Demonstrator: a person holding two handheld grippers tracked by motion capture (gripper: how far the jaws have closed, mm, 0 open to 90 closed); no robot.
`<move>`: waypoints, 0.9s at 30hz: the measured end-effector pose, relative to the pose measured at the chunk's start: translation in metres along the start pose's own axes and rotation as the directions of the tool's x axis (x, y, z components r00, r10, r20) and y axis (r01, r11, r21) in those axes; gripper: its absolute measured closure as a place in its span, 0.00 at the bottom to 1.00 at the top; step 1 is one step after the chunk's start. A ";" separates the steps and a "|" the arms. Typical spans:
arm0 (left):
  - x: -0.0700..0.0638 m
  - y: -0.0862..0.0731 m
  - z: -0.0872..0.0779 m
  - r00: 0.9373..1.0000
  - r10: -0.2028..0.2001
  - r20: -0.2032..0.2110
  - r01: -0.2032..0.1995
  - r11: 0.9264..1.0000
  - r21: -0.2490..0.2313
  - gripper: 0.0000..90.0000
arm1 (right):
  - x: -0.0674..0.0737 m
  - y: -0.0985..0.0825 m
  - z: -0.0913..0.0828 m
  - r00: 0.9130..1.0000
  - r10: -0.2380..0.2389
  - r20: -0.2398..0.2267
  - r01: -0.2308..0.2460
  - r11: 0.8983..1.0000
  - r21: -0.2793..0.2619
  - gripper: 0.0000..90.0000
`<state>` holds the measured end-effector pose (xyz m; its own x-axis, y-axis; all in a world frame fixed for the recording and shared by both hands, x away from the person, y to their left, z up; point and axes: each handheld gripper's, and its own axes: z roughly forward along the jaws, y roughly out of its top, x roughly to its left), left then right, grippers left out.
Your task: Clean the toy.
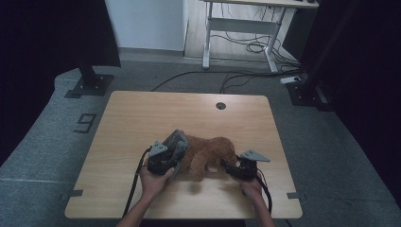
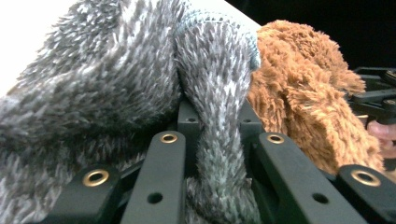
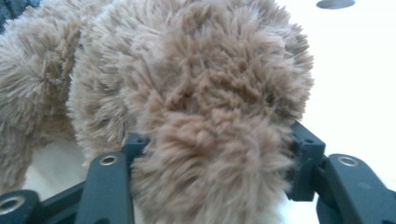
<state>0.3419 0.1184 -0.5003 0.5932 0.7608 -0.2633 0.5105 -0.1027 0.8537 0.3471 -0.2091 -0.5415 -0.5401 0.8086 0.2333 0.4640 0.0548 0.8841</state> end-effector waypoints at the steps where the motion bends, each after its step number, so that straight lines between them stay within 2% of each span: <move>1: 0.000 0.001 0.002 1.000 0.000 -0.003 0.000 1.000 -0.004 0.87 | -0.001 0.000 0.000 1.000 0.001 0.009 -0.001 1.000 -0.007 0.48; 5: 0.003 0.004 0.008 1.000 -0.012 0.018 0.012 1.000 -0.009 0.87 | -0.002 0.000 -0.002 0.999 -0.012 0.031 0.012 1.000 -0.020 0.51; 9: 0.004 0.020 -0.006 0.997 -0.043 0.057 0.042 0.999 0.021 0.86 | -0.001 -0.003 -0.006 0.999 -0.032 0.018 0.032 0.999 -0.029 0.52; 12: -0.008 0.040 -0.019 0.999 0.023 0.029 -0.023 1.000 0.006 0.86 | 0.002 -0.003 -0.008 0.999 -0.042 0.020 0.043 0.999 -0.024 0.51; 15: -0.028 0.057 -0.018 0.996 0.071 0.053 -0.071 0.997 0.000 0.86 | 0.001 -0.003 -0.009 0.999 -0.033 0.018 0.034 0.999 -0.023 0.51; 18: -0.056 0.069 -0.002 0.988 0.129 0.089 -0.132 0.991 0.020 0.86 | 0.001 -0.003 -0.009 0.999 -0.026 0.020 0.027 0.999 -0.024 0.51; 22: -0.097 0.075 0.036 0.972 0.196 0.128 -0.205 0.976 0.066 0.86 | 0.000 -0.003 -0.010 1.000 -0.017 0.017 0.017 1.000 -0.022 0.51; 24: -0.109 0.073 0.053 0.968 0.202 0.147 -0.217 0.972 0.090 0.86 | 0.001 -0.003 -0.010 1.000 -0.016 0.017 0.017 1.000 -0.022 0.51; 27: -0.125 0.067 0.079 0.962 0.230 0.149 -0.249 0.959 0.132 0.86 | 0.001 -0.003 -0.011 1.000 -0.013 0.016 0.013 1.000 -0.023 0.51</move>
<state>0.3509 -0.0345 -0.4459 0.7808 0.6123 -0.1244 0.4241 -0.3731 0.8252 0.3377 -0.2147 -0.5398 -0.5344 0.8173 0.2153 0.4410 0.0523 0.8960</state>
